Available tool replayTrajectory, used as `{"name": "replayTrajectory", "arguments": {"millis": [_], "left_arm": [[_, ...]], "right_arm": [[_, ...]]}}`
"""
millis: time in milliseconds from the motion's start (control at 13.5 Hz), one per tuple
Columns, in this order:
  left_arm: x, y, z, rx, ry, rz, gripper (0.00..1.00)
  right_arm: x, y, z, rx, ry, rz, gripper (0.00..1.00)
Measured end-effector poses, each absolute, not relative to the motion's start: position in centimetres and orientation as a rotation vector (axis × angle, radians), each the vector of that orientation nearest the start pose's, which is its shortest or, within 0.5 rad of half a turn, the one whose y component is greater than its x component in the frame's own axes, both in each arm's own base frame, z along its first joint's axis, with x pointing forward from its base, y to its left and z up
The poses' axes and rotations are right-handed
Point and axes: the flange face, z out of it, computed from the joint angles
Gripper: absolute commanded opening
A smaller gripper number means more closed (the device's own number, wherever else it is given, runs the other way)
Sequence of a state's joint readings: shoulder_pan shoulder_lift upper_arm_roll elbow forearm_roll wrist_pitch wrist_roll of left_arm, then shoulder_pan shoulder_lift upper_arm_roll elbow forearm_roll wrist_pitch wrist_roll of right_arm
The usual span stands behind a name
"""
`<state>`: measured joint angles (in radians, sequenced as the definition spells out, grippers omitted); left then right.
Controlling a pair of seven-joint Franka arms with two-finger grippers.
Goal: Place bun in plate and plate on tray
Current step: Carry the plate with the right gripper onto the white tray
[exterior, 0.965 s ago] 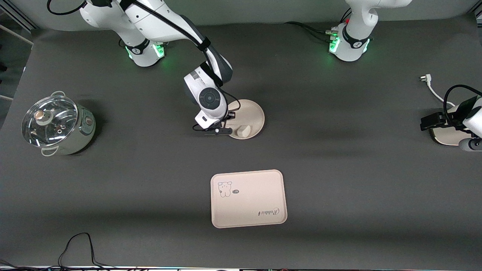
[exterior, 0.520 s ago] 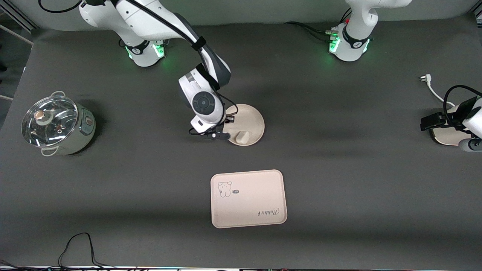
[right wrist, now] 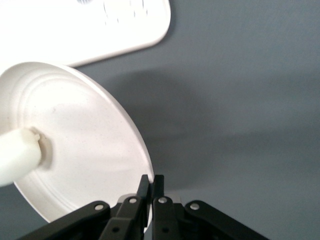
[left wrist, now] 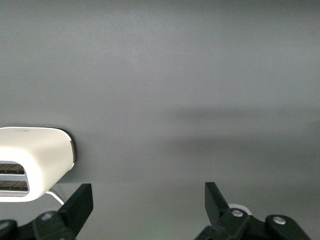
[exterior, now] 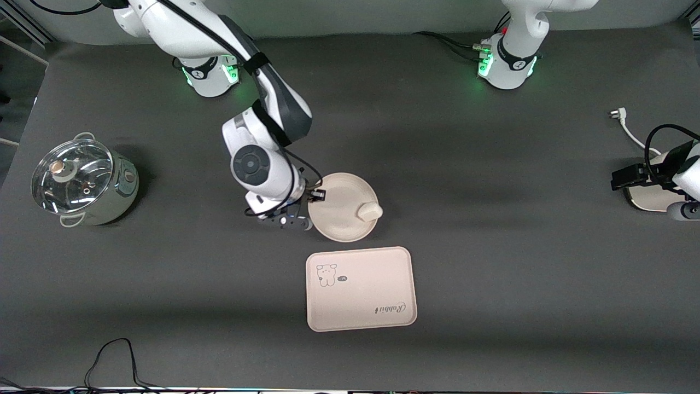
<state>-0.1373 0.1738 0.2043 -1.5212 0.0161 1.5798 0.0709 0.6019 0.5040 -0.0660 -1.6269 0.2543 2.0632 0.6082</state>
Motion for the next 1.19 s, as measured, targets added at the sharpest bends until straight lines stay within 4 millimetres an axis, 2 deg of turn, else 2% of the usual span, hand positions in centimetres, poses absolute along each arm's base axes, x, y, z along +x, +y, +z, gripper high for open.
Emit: {"name": "replayTrajectory", "arguments": {"millis": [223,297,445,520,668,891,965,1039,1114,1188], "left_arm": [[60.1,3.5,55.0,-3.093,0.004,0.179,1.0],[60.1,3.5,54.9,-3.093,0.003,0.179,1.0],[60.1,3.5,54.9,-3.092,0.002,0.181,1.0],[60.1,3.5,54.9,-3.092,0.002,0.182,1.0],[60.1,3.5,54.7,-3.092,0.002,0.185,1.0],[60.2,3.5,54.5,-3.091,0.002,0.192,1.0],[60.2,3.5,54.4,-3.091,0.002,0.192,1.0],[60.2,3.5,54.4,-3.09,0.002,0.192,1.0],[60.2,3.5,54.4,-3.09,0.002,0.192,1.0],[60.2,3.5,54.4,-3.09,0.002,0.192,1.0]], "right_arm": [[60.7,34.2,34.8,-2.929,0.339,0.169,0.0],[62.0,34.2,34.9,-2.916,0.35,0.145,0.0],[64.9,35.7,34.0,-2.896,0.341,0.084,0.0],[66.3,36.7,33.1,-2.885,0.333,0.049,0.0],[68.6,38.1,29.9,-2.859,0.333,-0.041,0.0],[70.3,38.1,24.4,-2.832,0.363,-0.147,0.0],[70.7,37.8,23.4,-2.822,0.374,-0.176,0.15],[71.1,37.5,23.1,-2.815,0.383,-0.195,0.73],[71.3,37.3,23.3,-2.81,0.387,-0.204,1.0],[71.5,37.2,23.6,-2.806,0.387,-0.211,1.0]]}}
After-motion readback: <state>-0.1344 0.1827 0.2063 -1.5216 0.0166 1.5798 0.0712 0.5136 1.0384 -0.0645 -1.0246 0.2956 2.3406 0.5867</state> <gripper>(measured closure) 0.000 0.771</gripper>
